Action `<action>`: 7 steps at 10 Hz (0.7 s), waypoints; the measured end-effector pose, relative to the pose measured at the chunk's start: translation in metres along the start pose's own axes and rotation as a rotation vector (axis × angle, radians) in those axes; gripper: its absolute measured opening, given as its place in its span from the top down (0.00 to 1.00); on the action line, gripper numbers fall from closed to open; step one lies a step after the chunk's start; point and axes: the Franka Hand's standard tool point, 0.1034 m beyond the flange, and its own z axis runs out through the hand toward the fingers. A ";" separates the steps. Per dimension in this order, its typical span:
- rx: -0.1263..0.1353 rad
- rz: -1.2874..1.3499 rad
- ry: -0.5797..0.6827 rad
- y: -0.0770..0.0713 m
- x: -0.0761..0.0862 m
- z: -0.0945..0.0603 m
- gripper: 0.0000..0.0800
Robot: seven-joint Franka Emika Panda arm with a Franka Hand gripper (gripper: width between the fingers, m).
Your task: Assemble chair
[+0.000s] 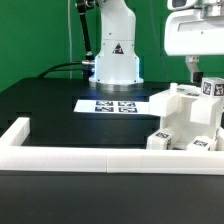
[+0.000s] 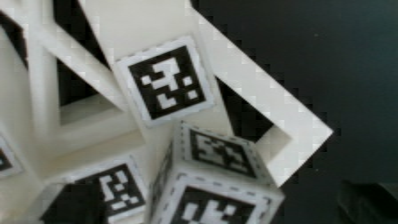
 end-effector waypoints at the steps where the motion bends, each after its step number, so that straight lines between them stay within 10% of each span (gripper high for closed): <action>1: 0.000 -0.113 0.001 0.001 0.001 0.000 0.19; 7: -0.003 -0.562 0.000 0.000 -0.003 0.001 0.19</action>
Offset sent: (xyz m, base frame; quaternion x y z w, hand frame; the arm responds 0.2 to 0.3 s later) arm -0.0038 0.0033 0.0001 0.0143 -0.0078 -0.1536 0.9880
